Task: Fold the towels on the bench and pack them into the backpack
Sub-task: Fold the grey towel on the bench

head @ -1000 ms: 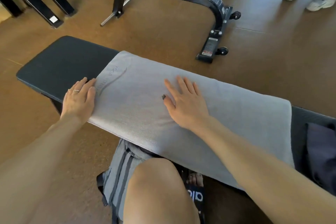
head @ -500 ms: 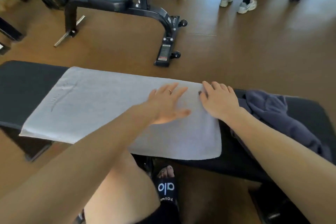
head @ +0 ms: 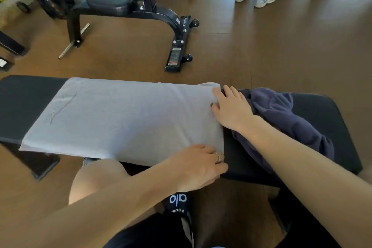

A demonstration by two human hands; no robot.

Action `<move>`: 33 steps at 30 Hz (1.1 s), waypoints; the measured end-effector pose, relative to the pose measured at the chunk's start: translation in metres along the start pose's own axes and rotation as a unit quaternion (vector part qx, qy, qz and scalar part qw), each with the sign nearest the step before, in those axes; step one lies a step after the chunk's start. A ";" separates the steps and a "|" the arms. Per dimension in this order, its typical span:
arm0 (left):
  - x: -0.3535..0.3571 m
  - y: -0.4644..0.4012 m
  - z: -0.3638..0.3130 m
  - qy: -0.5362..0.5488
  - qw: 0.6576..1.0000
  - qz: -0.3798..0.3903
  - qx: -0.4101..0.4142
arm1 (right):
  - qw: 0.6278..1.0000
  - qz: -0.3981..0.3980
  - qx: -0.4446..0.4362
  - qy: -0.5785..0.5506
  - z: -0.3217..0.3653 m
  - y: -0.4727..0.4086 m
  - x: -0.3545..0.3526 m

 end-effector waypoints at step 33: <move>0.026 -0.012 0.022 0.086 0.979 0.010 -0.187 | 0.997 0.019 0.028 0.074 -0.025 -0.024 0.003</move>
Point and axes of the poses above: each hand's wrist, its own y-axis away from the middle knuckle, its own x-axis out of the palm, z = x × y, the point moved 3 cm from there along -y, towards the middle knuckle, and after that the axes turned 8 degrees about z, right-handed, at the moved point
